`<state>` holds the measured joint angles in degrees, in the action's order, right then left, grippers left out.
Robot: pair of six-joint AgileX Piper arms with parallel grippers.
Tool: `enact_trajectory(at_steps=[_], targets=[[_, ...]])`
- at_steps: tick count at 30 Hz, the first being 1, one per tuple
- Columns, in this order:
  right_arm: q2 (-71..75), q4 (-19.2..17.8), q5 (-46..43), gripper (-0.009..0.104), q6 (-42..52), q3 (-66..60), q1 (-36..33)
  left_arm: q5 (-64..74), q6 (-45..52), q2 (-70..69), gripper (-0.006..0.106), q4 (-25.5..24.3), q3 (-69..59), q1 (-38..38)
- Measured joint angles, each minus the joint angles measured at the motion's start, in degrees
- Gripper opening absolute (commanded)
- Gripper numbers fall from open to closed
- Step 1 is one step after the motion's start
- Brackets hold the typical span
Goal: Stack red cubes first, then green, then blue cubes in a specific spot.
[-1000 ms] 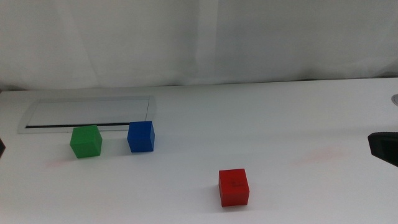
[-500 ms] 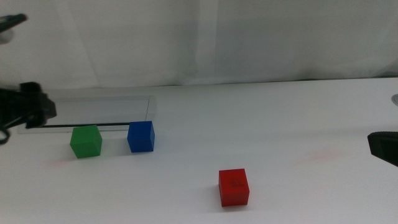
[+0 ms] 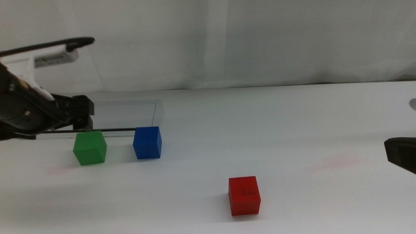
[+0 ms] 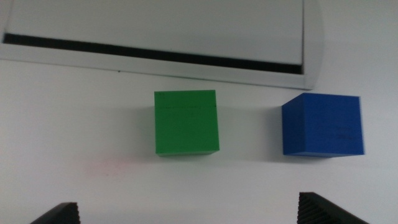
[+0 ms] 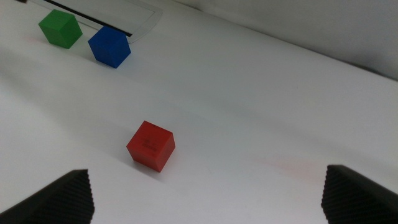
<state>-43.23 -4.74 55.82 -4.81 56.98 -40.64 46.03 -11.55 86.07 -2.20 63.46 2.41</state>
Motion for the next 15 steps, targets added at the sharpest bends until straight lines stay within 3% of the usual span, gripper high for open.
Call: enact_trajectory(at_steps=[15], targets=[[0.0,0.0,0.0,0.102,0.0,0.0,0.0,-4.14,0.0,13.34,0.087,-2.67,2.48,0.68]])
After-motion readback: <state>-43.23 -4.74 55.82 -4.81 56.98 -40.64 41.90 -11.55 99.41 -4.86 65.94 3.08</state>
